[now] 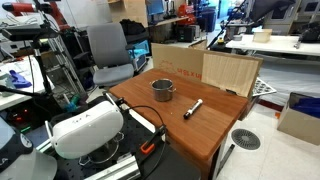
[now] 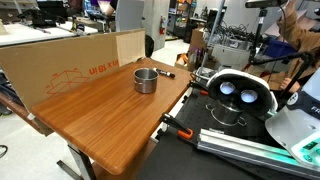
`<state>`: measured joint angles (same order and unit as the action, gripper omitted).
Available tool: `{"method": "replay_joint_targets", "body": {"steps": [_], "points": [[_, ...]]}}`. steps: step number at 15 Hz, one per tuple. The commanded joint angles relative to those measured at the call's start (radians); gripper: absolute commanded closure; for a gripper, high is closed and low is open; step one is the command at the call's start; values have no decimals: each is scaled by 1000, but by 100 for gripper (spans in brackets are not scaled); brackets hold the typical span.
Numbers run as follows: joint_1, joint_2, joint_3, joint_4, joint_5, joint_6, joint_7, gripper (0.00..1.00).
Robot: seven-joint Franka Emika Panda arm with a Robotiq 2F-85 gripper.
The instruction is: Place the marker in the pot
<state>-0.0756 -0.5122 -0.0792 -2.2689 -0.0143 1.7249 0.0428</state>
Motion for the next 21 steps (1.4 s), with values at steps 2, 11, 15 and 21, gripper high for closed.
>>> {"method": "replay_joint_targets", "body": {"steps": [2, 11, 15, 21], "points": [[-5, -5, 2, -12, -7, 31, -11, 0], [-12, 62, -1, -31, -6, 116, 4, 0], [-28, 132, -8, -24, -12, 152, 15, 0], [-56, 289, -13, -20, -38, 311, 58, 0]]}}
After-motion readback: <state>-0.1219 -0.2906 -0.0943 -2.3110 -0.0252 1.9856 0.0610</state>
